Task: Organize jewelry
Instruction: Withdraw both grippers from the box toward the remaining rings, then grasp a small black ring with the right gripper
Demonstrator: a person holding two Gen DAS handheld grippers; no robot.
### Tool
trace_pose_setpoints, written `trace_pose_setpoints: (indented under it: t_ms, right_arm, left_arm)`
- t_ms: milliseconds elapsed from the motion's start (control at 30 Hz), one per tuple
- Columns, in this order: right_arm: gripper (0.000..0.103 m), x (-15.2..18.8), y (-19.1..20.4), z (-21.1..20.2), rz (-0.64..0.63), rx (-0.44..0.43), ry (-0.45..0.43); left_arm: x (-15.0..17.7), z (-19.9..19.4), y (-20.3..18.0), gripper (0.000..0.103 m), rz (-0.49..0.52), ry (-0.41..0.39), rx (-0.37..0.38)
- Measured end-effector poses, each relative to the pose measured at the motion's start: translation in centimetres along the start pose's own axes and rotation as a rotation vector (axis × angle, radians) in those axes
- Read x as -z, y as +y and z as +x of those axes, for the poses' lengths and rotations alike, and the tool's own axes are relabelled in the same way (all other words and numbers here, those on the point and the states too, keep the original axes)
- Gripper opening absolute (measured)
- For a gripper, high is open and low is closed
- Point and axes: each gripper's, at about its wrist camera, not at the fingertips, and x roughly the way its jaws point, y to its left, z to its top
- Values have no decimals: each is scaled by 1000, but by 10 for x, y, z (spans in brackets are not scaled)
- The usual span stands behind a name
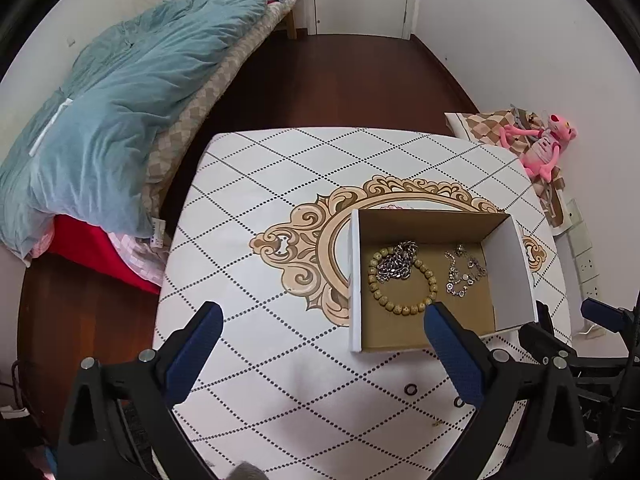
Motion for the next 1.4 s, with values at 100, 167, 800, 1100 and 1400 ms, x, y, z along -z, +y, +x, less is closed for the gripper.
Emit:
trace_pose_setpoints:
  t_ms: [100,167,800,1100,1400]
  right_arm:
    - [98,4,1,-13,-3,7,-27]
    - [98,7,3,-25,-5,10,-49]
    - [98,56,8,-92,22,-30,-154]
    - [72,102,11,15,66,-70,-6]
    - [48,114,22,62,78,-94,-30]
  left_arm:
    - [3,-15,1,103,-1,-22,-2]
    - [6,-24,2,103,-1,-34,-4]
    - [46,-84,11,103,-22,-98,-15]
    - [98,-1,20,103,-35,75,-104]
    - [113,40,24,103,-17,131,-125]
